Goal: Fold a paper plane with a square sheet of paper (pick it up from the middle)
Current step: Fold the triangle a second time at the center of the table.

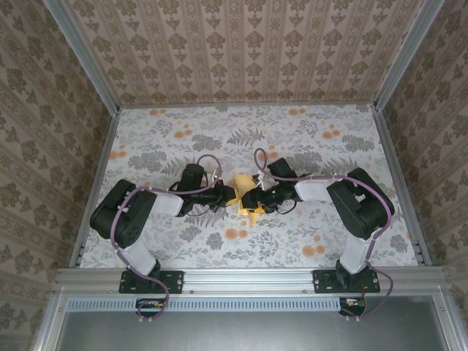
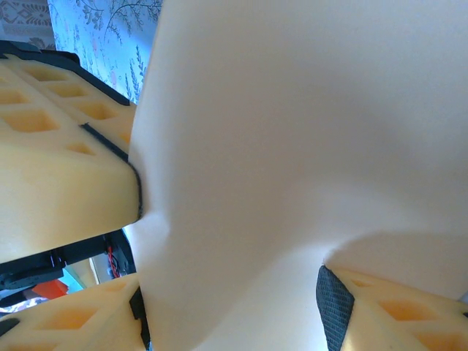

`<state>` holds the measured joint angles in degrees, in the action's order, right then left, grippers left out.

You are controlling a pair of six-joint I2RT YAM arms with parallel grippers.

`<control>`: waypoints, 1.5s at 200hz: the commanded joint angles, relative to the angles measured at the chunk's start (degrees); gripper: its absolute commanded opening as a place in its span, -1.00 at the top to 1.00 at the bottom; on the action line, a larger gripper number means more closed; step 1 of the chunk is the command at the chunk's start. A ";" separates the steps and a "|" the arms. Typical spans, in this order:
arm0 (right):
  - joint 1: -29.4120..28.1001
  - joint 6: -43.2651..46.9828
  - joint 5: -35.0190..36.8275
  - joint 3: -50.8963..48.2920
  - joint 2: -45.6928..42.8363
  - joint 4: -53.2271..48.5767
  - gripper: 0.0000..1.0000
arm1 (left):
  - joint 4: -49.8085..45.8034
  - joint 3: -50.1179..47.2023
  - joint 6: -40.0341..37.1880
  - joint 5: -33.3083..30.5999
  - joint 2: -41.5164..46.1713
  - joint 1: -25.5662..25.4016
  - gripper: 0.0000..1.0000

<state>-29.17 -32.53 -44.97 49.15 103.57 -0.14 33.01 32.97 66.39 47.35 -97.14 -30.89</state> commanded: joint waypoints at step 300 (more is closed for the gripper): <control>0.96 1.93 4.27 0.25 4.44 -5.81 -0.13 | -15.46 2.48 -4.72 -5.88 6.01 -1.08 -0.01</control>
<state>-28.64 -32.53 -45.43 50.26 104.97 -1.78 13.74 32.58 59.16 41.30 -87.31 -30.48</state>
